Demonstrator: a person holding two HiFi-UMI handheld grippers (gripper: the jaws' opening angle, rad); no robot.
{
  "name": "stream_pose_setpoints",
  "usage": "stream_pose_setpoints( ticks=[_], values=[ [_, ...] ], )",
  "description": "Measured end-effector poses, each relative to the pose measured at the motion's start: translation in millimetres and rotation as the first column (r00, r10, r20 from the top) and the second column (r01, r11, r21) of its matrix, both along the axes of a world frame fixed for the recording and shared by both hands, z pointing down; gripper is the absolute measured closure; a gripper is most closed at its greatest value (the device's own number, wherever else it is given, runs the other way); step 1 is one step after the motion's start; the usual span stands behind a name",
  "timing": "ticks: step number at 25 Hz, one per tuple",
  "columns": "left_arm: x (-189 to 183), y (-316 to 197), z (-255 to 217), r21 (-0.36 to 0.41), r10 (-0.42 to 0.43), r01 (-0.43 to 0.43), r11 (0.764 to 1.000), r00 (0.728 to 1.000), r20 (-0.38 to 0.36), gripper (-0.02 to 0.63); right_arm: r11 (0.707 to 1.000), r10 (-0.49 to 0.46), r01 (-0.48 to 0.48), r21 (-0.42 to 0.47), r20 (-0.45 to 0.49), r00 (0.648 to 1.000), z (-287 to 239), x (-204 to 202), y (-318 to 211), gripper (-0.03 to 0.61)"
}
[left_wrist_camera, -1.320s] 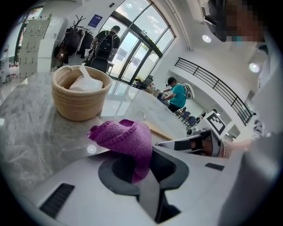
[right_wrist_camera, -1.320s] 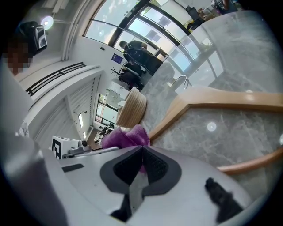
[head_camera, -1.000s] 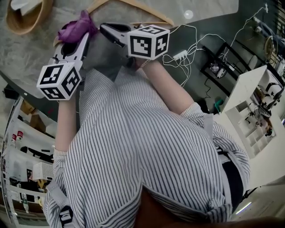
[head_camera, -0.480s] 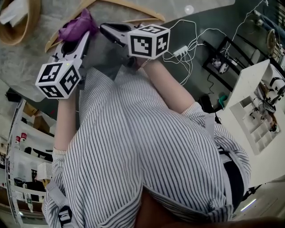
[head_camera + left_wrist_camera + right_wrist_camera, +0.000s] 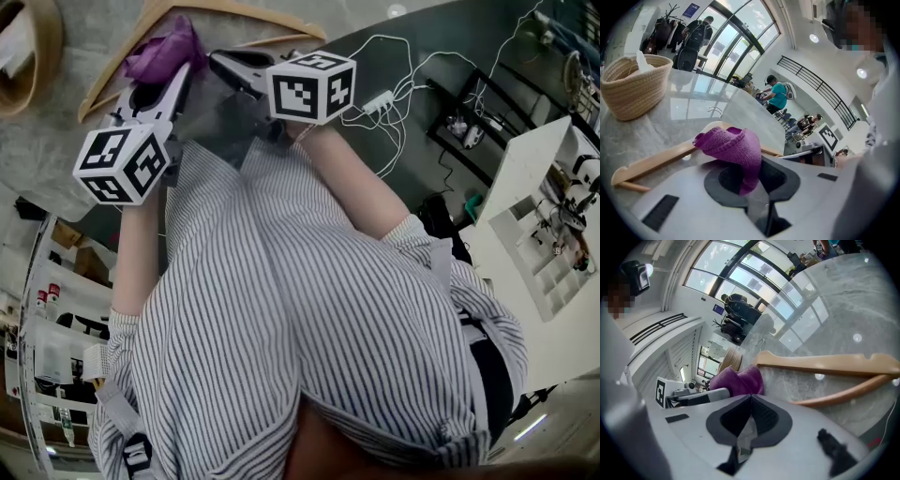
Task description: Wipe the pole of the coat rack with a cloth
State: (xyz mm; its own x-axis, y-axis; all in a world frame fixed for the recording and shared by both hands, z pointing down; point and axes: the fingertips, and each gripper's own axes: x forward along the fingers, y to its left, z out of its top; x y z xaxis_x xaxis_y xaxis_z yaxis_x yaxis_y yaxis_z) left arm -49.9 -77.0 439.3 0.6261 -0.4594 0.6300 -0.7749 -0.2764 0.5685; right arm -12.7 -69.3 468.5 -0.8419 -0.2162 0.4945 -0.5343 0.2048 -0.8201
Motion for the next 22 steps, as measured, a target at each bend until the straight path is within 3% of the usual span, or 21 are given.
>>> stream_pose_setpoints(
  ticks=[22],
  values=[
    [78.5, -7.2, -2.2, 0.010, 0.065, -0.065, 0.998, 0.998, -0.026, 0.531, 0.998, 0.050, -0.050, 0.031, -0.003, 0.999, -2.4, 65.3, -10.1, 0.561]
  ],
)
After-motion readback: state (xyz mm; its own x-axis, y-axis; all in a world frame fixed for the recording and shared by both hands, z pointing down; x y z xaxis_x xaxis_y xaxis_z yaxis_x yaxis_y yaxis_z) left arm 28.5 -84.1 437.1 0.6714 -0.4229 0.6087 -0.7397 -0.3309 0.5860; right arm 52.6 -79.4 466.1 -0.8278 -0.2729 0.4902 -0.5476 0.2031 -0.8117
